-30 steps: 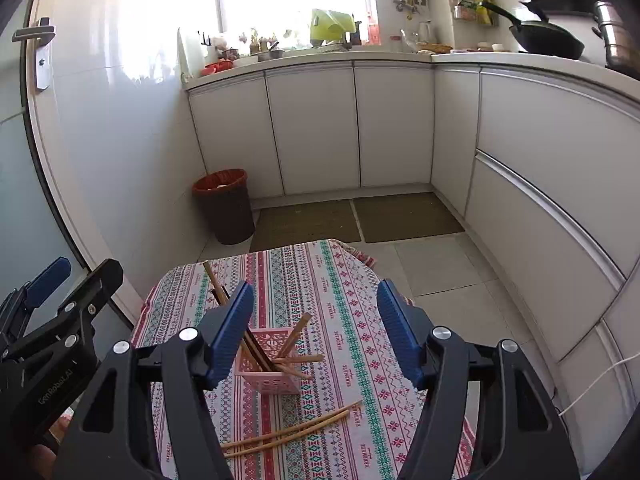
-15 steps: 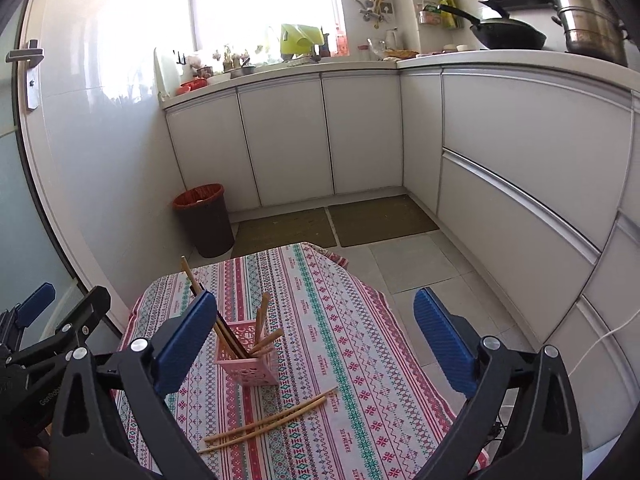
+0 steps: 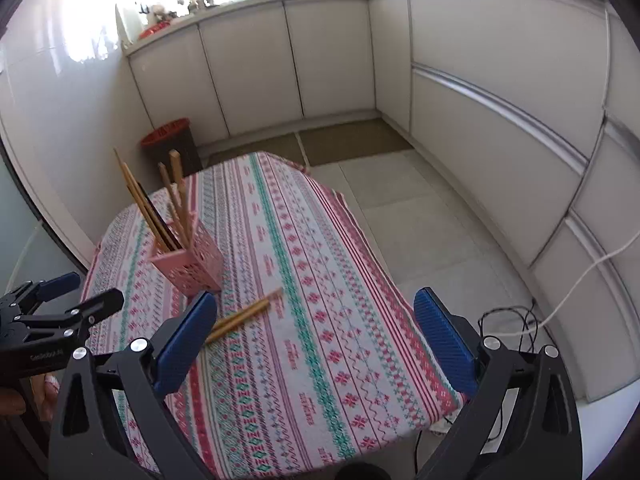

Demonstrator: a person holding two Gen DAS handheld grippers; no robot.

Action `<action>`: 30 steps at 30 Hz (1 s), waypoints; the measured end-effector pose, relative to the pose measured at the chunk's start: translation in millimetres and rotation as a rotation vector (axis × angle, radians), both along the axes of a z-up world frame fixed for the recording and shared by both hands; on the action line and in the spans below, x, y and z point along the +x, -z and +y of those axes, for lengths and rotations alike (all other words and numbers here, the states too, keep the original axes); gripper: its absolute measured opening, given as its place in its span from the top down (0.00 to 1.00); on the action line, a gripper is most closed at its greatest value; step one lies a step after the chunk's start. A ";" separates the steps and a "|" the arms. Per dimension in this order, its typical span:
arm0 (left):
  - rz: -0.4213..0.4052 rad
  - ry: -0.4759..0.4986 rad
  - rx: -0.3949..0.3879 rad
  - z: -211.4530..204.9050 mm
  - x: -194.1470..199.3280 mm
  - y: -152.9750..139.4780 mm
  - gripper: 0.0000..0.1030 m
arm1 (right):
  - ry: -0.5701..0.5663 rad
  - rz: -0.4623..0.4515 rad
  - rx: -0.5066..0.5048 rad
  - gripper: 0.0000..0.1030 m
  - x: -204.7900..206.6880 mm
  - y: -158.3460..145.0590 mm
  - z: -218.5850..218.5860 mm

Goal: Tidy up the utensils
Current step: 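Open both tools and move them back to the remaining chopsticks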

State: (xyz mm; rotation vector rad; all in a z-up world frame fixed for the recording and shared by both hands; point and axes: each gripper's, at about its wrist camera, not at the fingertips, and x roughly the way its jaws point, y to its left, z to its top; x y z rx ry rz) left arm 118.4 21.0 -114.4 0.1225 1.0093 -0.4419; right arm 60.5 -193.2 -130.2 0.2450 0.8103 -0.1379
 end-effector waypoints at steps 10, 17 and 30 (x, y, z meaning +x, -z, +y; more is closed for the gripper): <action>0.113 0.263 0.014 -64.8 7.6 70.9 0.14 | 0.069 0.138 0.117 0.07 3.3 68.9 -50.2; 0.171 0.283 -0.083 -60.0 26.8 88.4 0.19 | 0.103 0.179 0.240 0.07 10.7 79.4 -65.1; 0.112 0.343 0.061 -93.6 39.9 111.8 0.19 | 0.161 0.228 0.294 0.07 13.8 94.6 -83.5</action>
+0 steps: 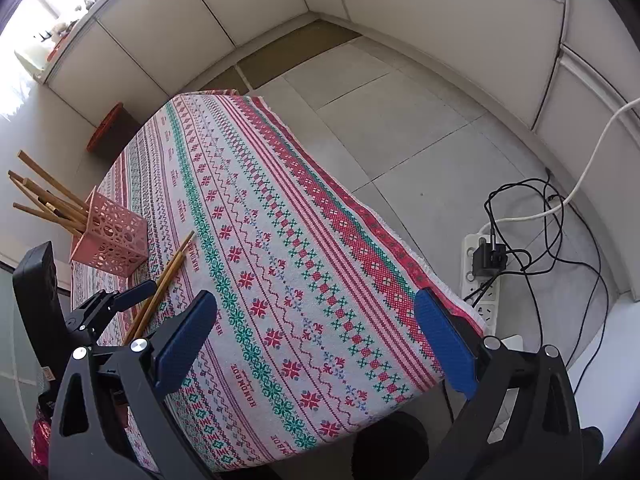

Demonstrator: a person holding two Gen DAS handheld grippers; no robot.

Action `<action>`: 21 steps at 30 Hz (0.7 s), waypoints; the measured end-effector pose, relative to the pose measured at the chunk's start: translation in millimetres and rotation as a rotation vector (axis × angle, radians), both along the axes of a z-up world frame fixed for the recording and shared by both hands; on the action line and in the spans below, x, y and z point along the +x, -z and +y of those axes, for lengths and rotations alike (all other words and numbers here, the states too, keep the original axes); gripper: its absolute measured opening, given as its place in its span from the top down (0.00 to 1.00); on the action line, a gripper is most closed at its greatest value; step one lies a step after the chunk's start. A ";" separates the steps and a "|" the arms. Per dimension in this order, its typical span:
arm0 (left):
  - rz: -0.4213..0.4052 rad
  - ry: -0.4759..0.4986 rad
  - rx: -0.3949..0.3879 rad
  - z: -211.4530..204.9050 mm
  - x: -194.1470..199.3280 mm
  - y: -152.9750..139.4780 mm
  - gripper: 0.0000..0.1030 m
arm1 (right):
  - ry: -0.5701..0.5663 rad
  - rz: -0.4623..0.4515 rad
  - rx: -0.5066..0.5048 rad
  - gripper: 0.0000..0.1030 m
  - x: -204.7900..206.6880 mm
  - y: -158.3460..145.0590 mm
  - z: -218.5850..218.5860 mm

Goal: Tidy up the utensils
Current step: 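Open both tools and move them back to the remaining chopsticks, then grasp a wooden chopstick with the left tool while the right tool grasps the other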

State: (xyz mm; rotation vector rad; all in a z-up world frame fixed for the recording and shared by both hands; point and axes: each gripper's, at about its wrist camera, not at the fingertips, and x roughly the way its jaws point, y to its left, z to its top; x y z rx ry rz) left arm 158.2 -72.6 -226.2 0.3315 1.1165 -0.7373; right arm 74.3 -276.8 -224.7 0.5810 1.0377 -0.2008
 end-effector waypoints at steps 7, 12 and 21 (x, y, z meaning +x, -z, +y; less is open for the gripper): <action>0.002 0.038 0.044 -13.9 8.6 9.6 0.17 | 0.026 0.020 0.021 0.07 -0.2 5.5 -7.0; 0.091 0.127 0.025 -27.3 2.9 4.8 0.50 | 0.052 0.025 0.015 0.07 -1.7 6.8 -12.1; -0.008 0.202 0.164 -49.6 -17.0 12.0 0.45 | 0.062 0.045 0.040 0.07 -1.5 11.9 -16.8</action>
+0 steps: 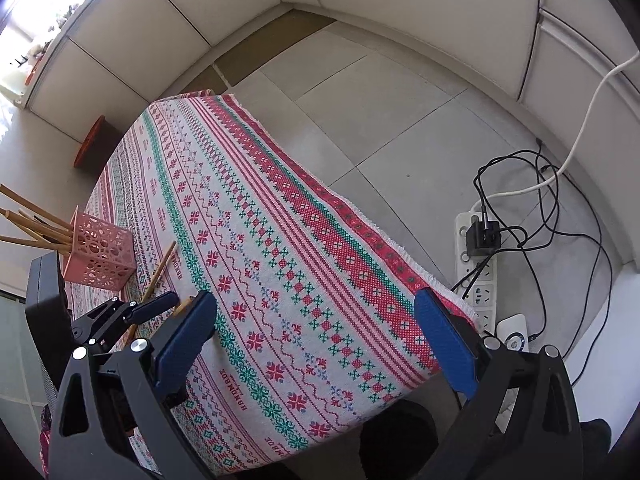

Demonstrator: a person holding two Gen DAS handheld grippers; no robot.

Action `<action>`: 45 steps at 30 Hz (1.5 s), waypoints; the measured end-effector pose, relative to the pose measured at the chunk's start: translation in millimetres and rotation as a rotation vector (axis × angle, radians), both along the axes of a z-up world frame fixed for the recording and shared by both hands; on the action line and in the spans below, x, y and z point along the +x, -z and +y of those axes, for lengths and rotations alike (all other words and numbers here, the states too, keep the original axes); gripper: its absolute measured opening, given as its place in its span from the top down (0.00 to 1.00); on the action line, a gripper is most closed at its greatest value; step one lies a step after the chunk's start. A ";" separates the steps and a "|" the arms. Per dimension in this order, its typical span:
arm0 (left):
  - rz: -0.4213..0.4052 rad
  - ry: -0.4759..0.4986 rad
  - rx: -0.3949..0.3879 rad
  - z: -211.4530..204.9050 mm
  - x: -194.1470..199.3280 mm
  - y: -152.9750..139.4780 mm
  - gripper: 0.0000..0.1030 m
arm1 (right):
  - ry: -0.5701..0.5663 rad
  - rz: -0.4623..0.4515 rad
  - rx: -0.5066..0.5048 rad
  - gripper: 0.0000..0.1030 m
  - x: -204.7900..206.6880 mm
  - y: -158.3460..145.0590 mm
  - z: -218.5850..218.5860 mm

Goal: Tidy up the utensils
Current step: 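Grasp a wooden chopstick with the left tool while the right tool grasps the other, then carry both chopsticks upright to the pink holder and lower them in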

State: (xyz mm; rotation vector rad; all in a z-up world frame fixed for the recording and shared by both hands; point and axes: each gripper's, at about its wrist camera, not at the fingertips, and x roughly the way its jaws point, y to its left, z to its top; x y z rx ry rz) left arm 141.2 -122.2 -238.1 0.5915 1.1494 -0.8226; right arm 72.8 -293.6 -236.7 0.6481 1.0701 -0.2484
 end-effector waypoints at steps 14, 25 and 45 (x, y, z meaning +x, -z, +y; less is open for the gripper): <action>-0.093 -0.126 -0.042 51.1 -27.0 -19.7 0.94 | 0.003 0.049 0.123 0.07 28.1 10.2 25.6; -0.263 -0.277 -0.240 123.0 -54.0 -107.4 0.94 | 0.037 0.148 0.182 0.49 134.8 31.8 108.3; -0.396 -0.440 -0.364 186.4 -66.3 -161.0 0.94 | 0.124 0.014 0.123 0.96 95.6 22.4 113.1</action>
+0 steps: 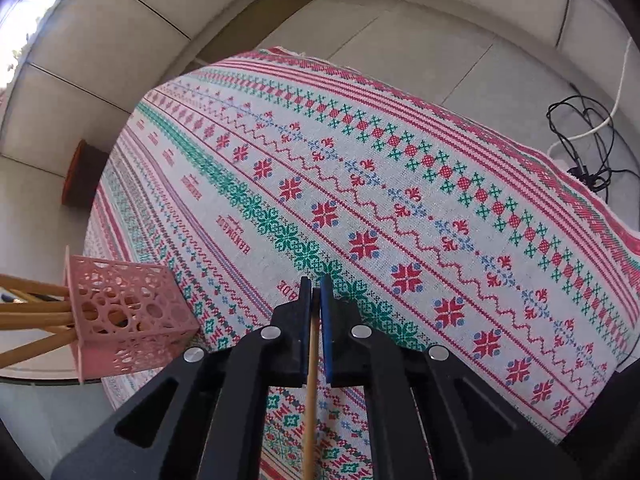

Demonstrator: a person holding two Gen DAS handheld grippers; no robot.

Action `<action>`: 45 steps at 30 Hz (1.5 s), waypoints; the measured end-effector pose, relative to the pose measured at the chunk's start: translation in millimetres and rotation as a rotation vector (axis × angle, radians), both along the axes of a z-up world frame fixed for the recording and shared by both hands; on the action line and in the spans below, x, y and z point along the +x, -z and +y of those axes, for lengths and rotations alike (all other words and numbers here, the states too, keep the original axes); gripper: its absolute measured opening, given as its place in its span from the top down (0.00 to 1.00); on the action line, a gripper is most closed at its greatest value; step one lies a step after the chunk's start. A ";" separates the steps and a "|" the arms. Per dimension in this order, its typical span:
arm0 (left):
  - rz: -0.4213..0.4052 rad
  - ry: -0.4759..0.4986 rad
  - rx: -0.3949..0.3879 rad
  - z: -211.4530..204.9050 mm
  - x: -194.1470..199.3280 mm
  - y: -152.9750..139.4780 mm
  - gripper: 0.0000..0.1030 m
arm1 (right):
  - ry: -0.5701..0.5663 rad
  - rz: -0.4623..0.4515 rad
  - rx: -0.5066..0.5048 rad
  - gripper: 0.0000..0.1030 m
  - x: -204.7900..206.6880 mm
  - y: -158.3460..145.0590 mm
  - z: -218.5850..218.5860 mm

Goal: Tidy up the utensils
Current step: 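Carry both chopsticks upright to the pink holder and lower them in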

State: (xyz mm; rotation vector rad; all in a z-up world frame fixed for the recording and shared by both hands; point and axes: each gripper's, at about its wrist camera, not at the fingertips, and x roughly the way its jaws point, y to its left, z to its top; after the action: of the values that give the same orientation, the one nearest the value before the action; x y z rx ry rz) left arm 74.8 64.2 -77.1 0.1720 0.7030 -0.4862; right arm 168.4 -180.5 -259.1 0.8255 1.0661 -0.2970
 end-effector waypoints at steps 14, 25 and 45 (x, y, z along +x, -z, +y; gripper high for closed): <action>0.013 -0.159 -0.202 30.1 -11.0 -22.6 0.94 | -0.327 -0.450 -0.164 0.96 -103.7 -135.9 21.8; -0.008 -0.224 -0.167 33.8 -16.0 -44.2 0.94 | -0.434 -0.634 -0.205 0.96 -133.5 -214.4 33.5; -0.193 -0.249 -0.150 13.1 44.2 -128.9 0.94 | -0.453 -0.852 -0.337 0.96 -50.7 -340.8 54.4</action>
State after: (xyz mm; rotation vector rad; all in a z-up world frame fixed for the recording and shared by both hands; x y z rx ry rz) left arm 119.1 77.3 51.8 -0.0102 0.4885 -0.2781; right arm 117.7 -126.1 81.8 0.3182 0.3538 0.2503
